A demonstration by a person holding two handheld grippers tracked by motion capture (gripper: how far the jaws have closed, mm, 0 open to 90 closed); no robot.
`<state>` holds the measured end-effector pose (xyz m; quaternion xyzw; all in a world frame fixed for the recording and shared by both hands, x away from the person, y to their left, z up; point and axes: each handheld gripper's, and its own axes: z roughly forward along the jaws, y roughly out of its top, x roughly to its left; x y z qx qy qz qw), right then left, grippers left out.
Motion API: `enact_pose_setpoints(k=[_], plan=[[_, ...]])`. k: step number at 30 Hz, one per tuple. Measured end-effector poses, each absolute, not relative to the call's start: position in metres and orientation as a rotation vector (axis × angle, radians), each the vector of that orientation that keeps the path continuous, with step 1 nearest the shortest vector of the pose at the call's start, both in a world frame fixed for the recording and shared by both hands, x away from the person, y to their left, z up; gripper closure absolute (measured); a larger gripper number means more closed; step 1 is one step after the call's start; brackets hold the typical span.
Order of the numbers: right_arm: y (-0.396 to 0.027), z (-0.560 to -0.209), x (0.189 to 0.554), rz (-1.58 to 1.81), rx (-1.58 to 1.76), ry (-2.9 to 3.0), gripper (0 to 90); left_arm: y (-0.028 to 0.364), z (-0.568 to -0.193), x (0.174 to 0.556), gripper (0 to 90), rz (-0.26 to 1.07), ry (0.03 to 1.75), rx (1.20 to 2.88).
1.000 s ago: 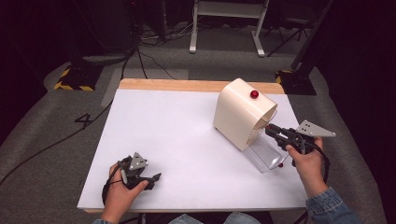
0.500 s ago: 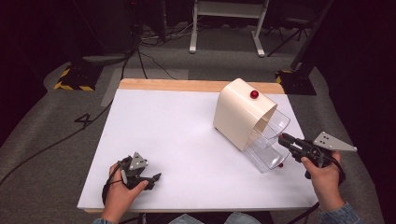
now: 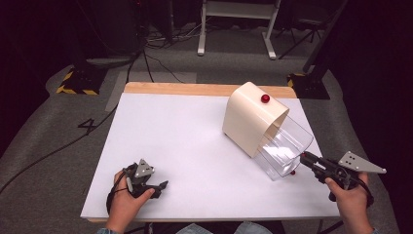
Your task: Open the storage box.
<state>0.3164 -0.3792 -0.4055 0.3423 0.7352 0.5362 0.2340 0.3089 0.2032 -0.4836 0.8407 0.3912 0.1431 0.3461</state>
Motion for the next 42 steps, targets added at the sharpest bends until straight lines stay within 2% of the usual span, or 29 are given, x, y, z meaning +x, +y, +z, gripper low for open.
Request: enact_pose_setpoints(k=[11, 24, 31, 42], plan=[[-0.381, -0.422, 0.317, 1.417, 0.986, 2.071, 70.8, 0.203, -0.484, 0.309, 22.9, 0.372, 1.015, 2.182], [-0.389, -0.421, 0.313, 1.411, 1.015, 2.041, 49.4, 0.203, -0.484, 0.309, 22.9, 0.373, 1.014, 2.181], [-0.403, -0.417, 0.308, 1.338, 1.052, 2.051, 44.4, 0.203, -0.484, 0.309, 22.9, 0.374, 1.014, 2.179], [-0.425, -0.442, 0.307, 1.144, 1.178, 2.205, 32.5, 0.203, -0.484, 0.308, 22.9, 0.377, 1.014, 2.182]])
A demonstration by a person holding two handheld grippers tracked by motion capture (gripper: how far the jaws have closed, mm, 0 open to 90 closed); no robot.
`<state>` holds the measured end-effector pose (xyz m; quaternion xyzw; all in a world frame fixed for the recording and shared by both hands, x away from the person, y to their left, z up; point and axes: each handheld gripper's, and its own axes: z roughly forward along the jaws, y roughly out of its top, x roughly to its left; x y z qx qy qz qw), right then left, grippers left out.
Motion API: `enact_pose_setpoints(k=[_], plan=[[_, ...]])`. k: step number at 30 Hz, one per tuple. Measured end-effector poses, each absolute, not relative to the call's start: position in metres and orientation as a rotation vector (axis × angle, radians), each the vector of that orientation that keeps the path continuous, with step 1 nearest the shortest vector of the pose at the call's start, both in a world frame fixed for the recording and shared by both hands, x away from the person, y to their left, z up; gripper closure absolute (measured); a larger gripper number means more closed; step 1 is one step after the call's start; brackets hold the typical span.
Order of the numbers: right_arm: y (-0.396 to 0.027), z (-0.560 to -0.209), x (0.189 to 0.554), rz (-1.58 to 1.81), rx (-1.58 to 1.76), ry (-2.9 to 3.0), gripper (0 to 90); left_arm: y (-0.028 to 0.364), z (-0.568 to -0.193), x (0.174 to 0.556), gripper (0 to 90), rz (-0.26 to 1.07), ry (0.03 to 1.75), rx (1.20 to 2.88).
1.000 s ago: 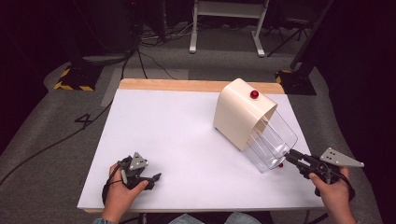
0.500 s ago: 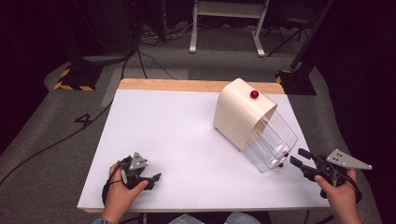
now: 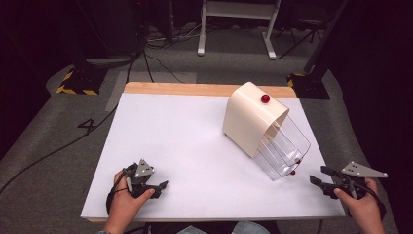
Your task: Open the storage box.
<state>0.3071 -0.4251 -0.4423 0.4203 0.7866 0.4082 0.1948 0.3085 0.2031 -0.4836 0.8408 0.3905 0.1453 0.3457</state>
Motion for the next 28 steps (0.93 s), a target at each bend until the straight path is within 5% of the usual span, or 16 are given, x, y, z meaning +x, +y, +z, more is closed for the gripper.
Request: enact_pose_setpoints(k=[14, 23, 28], plan=[[-0.414, -0.478, 0.315, 0.993, 1.159, 2.337, 16.9, 0.203, -0.483, 0.309, 22.8, 0.37, 1.018, 2.182], [-0.412, -0.483, 0.313, 0.996, 1.131, 2.294, 15.1, 0.203, -0.484, 0.309, 22.9, 0.372, 1.015, 2.182], [-0.412, -0.483, 0.316, 0.956, 1.183, 2.272, 5.3, 0.203, -0.483, 0.309, 22.8, 0.374, 1.015, 2.184]])
